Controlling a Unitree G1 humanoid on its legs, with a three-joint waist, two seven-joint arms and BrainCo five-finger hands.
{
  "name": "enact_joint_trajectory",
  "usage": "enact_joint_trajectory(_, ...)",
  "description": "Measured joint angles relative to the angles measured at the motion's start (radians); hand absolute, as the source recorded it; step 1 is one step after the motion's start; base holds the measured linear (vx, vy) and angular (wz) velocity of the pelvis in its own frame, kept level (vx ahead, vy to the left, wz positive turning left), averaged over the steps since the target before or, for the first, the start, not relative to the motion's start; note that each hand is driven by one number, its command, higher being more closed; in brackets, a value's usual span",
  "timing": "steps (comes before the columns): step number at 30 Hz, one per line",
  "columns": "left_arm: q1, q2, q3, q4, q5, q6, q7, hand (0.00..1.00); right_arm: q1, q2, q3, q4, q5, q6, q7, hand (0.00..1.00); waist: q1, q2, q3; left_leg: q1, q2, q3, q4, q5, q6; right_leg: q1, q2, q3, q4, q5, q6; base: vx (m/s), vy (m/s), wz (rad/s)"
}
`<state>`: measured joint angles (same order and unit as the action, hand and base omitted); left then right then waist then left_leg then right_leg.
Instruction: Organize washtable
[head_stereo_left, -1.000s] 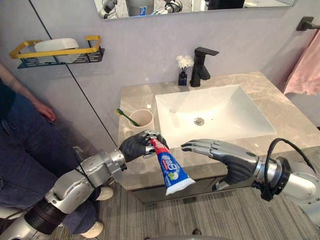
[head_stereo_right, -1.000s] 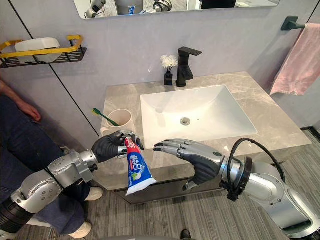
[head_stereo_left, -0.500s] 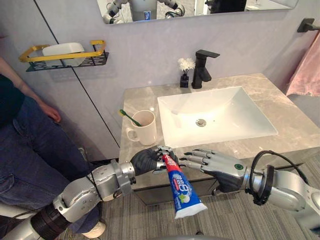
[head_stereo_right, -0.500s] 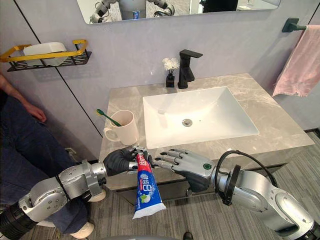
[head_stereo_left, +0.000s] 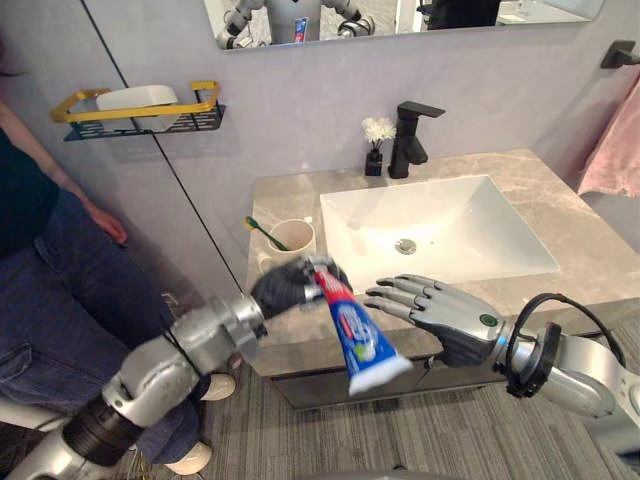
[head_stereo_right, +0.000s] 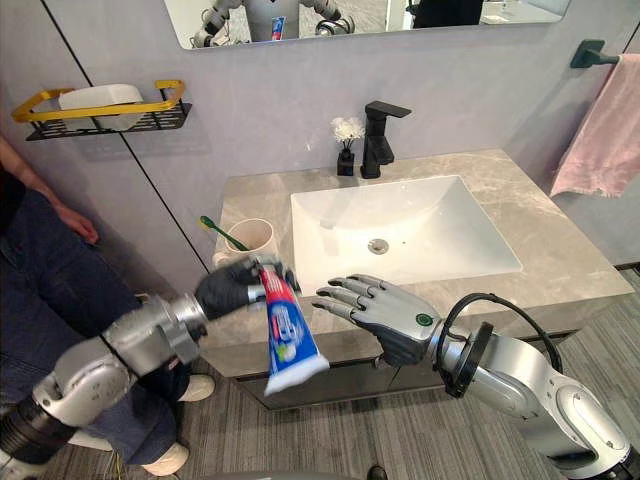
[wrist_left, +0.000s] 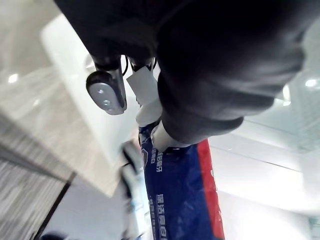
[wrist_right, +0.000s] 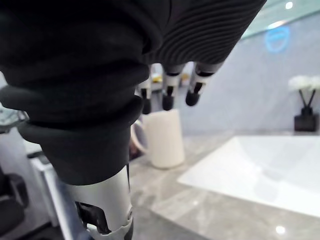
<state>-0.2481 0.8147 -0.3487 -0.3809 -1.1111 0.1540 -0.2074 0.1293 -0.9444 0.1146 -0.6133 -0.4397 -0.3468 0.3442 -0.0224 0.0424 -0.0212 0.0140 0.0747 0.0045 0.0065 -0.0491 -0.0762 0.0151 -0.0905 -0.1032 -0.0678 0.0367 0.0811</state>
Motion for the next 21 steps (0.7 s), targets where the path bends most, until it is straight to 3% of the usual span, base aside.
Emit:
enact_joint_trajectory(4, -0.150, 0.006, 0.011, 0.045, -0.046, -0.053, 0.023, 1.00, 0.007, 0.000, 0.001, 0.003, 0.078, 0.008, 0.038, 0.00, 0.015, -0.001, 0.000, 0.002, 0.000, 0.000, 0.003, 0.000, 0.000, 0.001, -0.001, 0.000, 0.005, 0.000, 0.000, -0.01, 0.001, 0.00)
enact_joint_trajectory(7, -0.237, 0.012, 0.010, 0.086, -0.070, -0.061, 0.046, 1.00, 0.005, 0.000, 0.007, 0.013, 0.119, 0.028, 0.054, 0.00, 0.015, -0.004, 0.002, 0.002, 0.000, -0.001, 0.006, 0.000, 0.000, 0.001, -0.001, 0.000, 0.009, -0.001, 0.000, -0.01, 0.000, 0.00)
enact_joint_trajectory(10, -0.358, -0.009, 0.008, 0.118, -0.095, -0.105, 0.089, 1.00, -0.021, 0.001, 0.055, 0.051, 0.159, 0.049, 0.055, 0.00, 0.013, -0.014, 0.009, 0.004, -0.002, -0.006, 0.008, 0.003, -0.001, 0.003, -0.002, -0.001, 0.013, -0.001, 0.000, 0.00, 0.000, 0.01)
enact_joint_trajectory(14, -0.413, -0.142, 0.018, 0.119, -0.056, -0.165, 0.143, 1.00, -0.052, 0.071, 0.098, 0.071, 0.160, 0.052, 0.055, 0.00, 0.013, -0.018, 0.010, 0.006, -0.006, -0.014, 0.002, 0.009, 0.001, 0.005, -0.006, -0.006, 0.014, -0.001, 0.001, 0.00, 0.000, 0.04)
enact_joint_trajectory(16, -0.415, -0.304, 0.033, 0.140, 0.057, -0.206, 0.189, 1.00, -0.090, 0.183, 0.101, 0.102, 0.154, 0.057, 0.052, 0.00, 0.013, -0.021, 0.010, 0.013, -0.007, -0.016, -0.009, 0.016, 0.001, 0.006, -0.007, -0.007, 0.015, -0.001, 0.001, 0.00, 0.000, 0.00)
enact_joint_trajectory(18, -0.427, -0.405, 0.035, 0.183, 0.118, -0.214, 0.205, 1.00, -0.110, 0.289, 0.094, 0.139, 0.148, 0.064, 0.038, 0.00, 0.012, -0.025, 0.009, 0.016, -0.007, -0.016, -0.009, 0.016, 0.001, 0.009, -0.007, -0.006, 0.016, -0.001, 0.001, -0.02, -0.002, -0.01)
enact_joint_trajectory(20, -0.450, -0.521, 0.036, 0.237, 0.243, -0.220, 0.254, 1.00, -0.127, 0.479, 0.075, 0.212, 0.101, 0.086, -0.046, 0.00, 0.007, -0.027, 0.009, 0.017, -0.007, -0.014, -0.010, 0.017, 0.003, 0.006, -0.007, -0.003, 0.019, -0.001, 0.001, -0.03, -0.004, -0.04)
enact_joint_trajectory(21, -0.450, -0.540, 0.036, 0.237, 0.291, -0.225, 0.269, 1.00, -0.126, 0.511, 0.074, 0.224, 0.084, 0.092, -0.072, 0.00, 0.006, -0.027, 0.009, 0.017, -0.007, -0.011, -0.010, 0.018, 0.003, 0.004, -0.007, -0.001, 0.021, -0.001, 0.001, -0.02, 0.001, -0.11)
